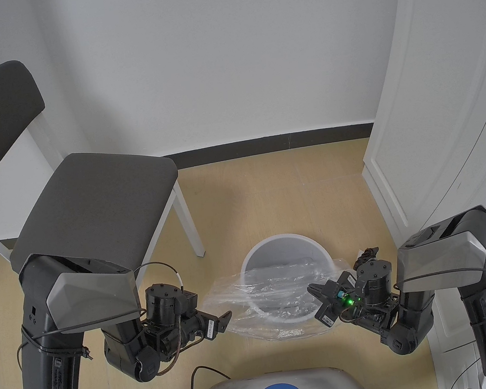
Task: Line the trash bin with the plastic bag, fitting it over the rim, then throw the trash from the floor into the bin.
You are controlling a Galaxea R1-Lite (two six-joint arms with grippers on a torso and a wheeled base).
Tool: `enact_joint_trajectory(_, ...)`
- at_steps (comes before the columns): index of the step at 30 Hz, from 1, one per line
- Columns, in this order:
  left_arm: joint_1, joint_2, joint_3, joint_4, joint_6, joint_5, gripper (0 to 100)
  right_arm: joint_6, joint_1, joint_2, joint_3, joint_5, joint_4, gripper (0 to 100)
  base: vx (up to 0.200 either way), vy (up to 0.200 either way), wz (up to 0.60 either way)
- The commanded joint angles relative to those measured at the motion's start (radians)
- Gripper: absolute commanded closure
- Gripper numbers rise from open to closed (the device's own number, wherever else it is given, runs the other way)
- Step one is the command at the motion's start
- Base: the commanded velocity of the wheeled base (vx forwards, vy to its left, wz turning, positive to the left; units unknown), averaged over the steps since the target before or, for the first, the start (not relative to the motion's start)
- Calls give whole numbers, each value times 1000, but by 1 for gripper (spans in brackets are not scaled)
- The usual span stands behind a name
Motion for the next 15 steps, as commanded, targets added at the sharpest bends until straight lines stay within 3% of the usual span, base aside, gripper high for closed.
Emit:
enact_joint_trajectory(1, 1, -1, -3, -2, -1, 2, 0, 5, -4, 5, -48, -9, -18, 100, 0, 0, 0)
enact_joint_trajectory(4, 1, -1, -17, -6, -7, 6, 0, 50, -4, 7, -92, -18, -18, 100, 0, 0, 0)
enact_joint_trajectory(8, 8, -1, -24, -105, -9, 5, 0, 82, -14, 11, -163, -95, -18, 100, 0, 0, 0)
enact_joint_trajectory(15, 5, 16, -29, -169, -9, 5, 0, 94, -64, 49, -316, -127, -18, 100, 0, 0, 0)
